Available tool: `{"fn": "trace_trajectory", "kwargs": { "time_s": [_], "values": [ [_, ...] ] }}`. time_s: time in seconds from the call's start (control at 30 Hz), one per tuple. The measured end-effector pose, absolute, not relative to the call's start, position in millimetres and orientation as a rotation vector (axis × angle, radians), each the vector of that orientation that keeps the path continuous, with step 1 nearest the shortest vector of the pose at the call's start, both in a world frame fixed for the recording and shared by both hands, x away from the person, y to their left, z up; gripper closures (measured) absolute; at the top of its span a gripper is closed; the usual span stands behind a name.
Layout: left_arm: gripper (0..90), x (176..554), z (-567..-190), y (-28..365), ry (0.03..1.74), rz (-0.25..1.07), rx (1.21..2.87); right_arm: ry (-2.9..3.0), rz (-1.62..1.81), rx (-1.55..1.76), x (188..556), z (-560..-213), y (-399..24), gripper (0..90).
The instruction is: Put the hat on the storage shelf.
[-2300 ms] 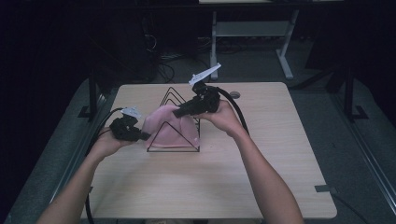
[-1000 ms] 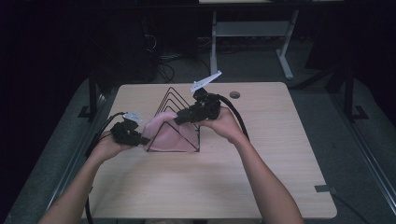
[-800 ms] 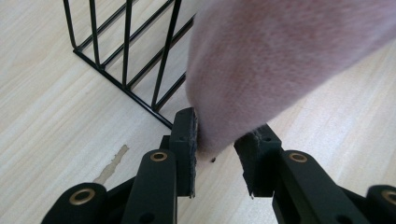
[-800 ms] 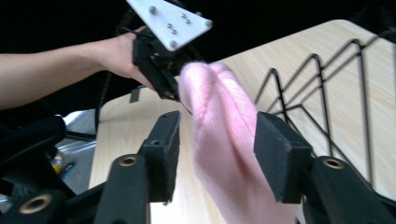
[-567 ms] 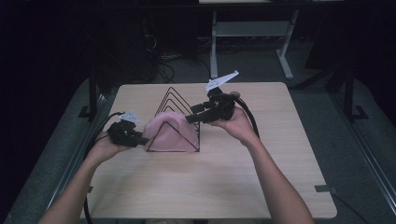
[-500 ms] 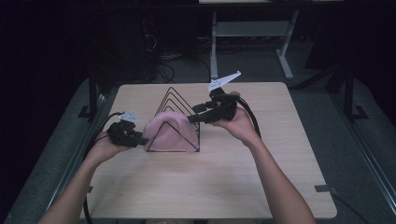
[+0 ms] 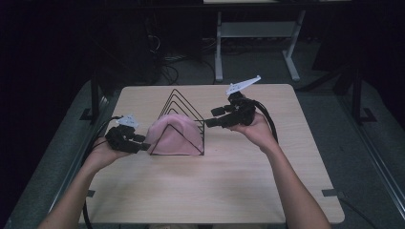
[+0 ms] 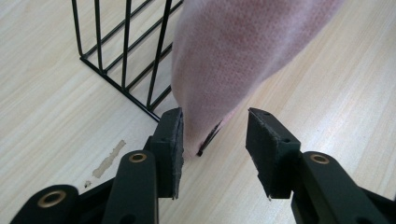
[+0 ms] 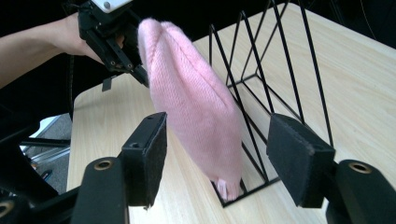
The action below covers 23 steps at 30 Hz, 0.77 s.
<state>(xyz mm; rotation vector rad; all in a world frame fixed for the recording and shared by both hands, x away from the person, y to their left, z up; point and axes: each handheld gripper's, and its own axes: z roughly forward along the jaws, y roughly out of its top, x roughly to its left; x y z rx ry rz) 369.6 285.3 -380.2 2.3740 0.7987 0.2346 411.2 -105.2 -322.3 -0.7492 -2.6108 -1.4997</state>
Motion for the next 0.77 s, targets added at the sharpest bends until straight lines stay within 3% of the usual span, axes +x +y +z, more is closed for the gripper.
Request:
{"fn": "trace_trajectory", "kwargs": {
  "time_s": [0.33,0.77],
  "values": [
    [43.2,355.5,-382.2,298.3,0.834,0.229,2.335,-2.610,-1.495,-0.877,392.1,-340.8,-149.3,31.2],
    [35.2,323.5,-386.1,308.7,0.856,0.239,2.259,-2.630,-1.467,-1.074,321.9,-393.9,-223.7,26.6]
  ]
}}
